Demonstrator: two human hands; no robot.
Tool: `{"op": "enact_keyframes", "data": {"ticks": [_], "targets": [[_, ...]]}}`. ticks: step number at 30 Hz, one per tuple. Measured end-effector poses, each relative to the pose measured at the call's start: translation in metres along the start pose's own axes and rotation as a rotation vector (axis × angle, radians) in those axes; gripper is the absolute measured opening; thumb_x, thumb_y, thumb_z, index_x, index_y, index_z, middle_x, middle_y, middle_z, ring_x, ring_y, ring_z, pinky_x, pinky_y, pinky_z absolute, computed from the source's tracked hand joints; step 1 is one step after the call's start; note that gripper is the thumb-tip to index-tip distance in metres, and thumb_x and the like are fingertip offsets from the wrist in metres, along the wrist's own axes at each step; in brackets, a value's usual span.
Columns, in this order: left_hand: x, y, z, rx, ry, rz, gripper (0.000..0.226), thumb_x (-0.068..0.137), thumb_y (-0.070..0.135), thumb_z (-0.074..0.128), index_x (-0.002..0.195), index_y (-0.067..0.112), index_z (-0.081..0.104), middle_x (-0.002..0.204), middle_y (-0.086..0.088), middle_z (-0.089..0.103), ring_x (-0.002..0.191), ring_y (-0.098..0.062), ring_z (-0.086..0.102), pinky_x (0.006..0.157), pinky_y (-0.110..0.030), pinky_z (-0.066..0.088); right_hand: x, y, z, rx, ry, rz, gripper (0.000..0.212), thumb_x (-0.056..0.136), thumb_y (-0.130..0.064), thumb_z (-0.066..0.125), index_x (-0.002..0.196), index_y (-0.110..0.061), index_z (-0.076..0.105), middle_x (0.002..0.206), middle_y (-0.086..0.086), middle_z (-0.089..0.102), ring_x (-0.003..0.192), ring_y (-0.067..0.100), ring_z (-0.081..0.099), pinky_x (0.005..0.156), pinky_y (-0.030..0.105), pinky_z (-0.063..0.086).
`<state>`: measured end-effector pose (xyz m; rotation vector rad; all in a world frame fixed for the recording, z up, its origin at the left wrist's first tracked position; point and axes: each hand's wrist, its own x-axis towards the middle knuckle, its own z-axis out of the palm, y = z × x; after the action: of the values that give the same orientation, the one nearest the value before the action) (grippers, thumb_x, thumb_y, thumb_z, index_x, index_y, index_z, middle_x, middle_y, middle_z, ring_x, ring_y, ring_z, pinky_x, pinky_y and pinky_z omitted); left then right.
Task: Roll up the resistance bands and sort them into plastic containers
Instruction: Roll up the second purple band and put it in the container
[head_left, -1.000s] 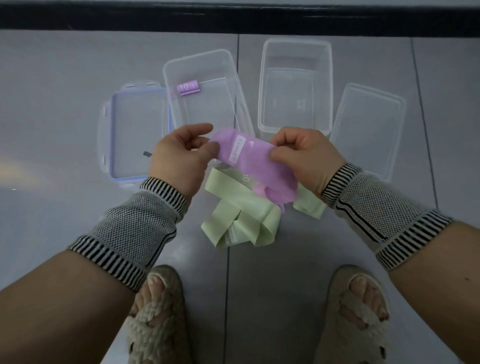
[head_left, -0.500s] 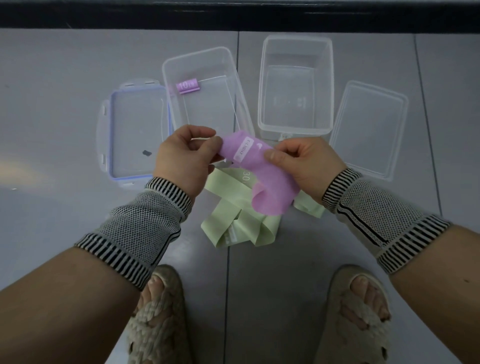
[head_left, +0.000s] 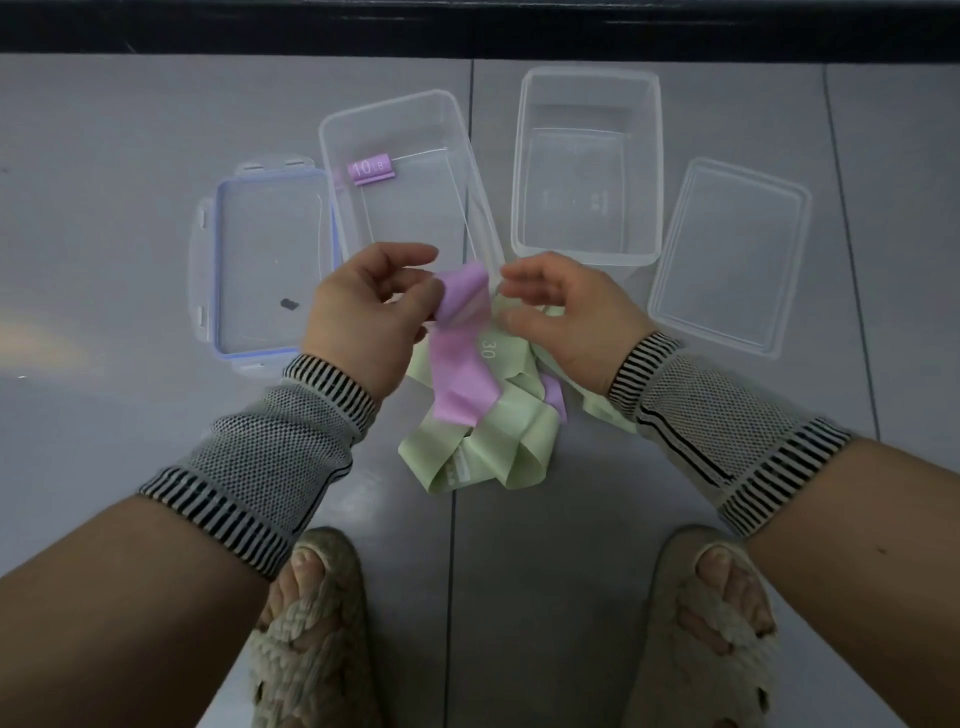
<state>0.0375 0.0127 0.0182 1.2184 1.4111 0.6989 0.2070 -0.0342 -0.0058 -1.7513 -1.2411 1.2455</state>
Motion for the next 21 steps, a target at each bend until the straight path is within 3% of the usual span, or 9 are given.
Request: {"op": "enact_keyframes", "data": {"ticks": [4,7,9,12,17,20,21], "targets": [[-0.002,0.011,0.004,-0.113,-0.032,-0.024,0.019,0.086,0.003,0.061,0.093,0.020,0.064,0.064,0.008,0.065,0.053,-0.005,0.055,0.054,-0.018,0.047,0.002,-0.002,0.009,0.003,-0.112,0.020,0.046,0.082,-0.015,0.070,0.126,-0.015,0.055,0.113,-0.005,0.064,0.105,0.005,0.058,0.091,0.022,0.046],[-0.001,0.017,0.003,-0.212,0.015,-0.018,0.019,0.086,0.000,0.058,0.092,0.017,0.064,0.069,0.001,0.064,0.053,-0.008,0.051,0.054,-0.020,0.046,0.000,0.003,0.009,-0.037,-0.224,0.059,0.010,0.083,-0.017,0.070,0.091,-0.022,0.067,0.083,-0.005,0.067,0.077,0.008,0.062,0.078,0.027,0.050],[0.004,0.015,-0.002,-0.212,0.120,-0.001,0.020,0.086,0.001,0.058,0.088,0.019,0.065,0.072,-0.001,0.063,0.055,-0.008,0.052,0.054,-0.020,0.046,-0.001,0.006,0.006,0.024,-0.237,0.116,0.017,0.085,-0.019,0.068,0.069,-0.024,0.065,0.065,-0.008,0.064,0.061,0.007,0.056,0.066,0.027,0.049],[0.009,0.008,-0.010,-0.177,0.251,-0.013,0.021,0.086,0.003,0.058,0.082,0.022,0.066,0.075,0.001,0.065,0.059,-0.007,0.057,0.057,-0.020,0.048,-0.003,0.010,0.003,0.070,-0.232,0.182,0.031,0.087,-0.020,0.065,0.056,-0.024,0.061,0.049,-0.014,0.056,0.046,0.001,0.048,0.050,0.017,0.038],[0.008,-0.009,-0.010,-0.021,0.240,-0.001,0.024,0.086,0.004,0.057,0.078,0.024,0.066,0.085,-0.005,0.067,0.069,-0.013,0.060,0.062,-0.023,0.051,0.001,0.004,-0.005,0.279,-0.058,0.234,0.030,0.088,-0.016,0.063,0.058,-0.022,0.064,0.069,0.001,0.060,0.071,0.019,0.053,0.069,0.033,0.045],[0.009,-0.019,-0.009,0.080,0.211,-0.002,0.022,0.085,0.005,0.059,0.079,0.026,0.065,0.080,0.003,0.066,0.067,-0.012,0.060,0.063,-0.023,0.053,0.007,0.005,-0.009,-0.067,0.002,0.163,0.010,0.090,-0.023,0.059,0.088,-0.023,0.069,0.090,0.000,0.065,0.087,0.017,0.059,0.086,0.032,0.048],[0.010,-0.023,-0.008,0.118,0.191,-0.007,0.021,0.084,0.005,0.060,0.081,0.025,0.065,0.079,0.006,0.065,0.065,-0.011,0.060,0.066,-0.026,0.055,0.008,0.008,-0.010,-0.177,0.020,0.169,0.016,0.090,-0.025,0.060,0.104,-0.021,0.068,0.101,0.000,0.065,0.096,0.016,0.060,0.093,0.031,0.047]]}}
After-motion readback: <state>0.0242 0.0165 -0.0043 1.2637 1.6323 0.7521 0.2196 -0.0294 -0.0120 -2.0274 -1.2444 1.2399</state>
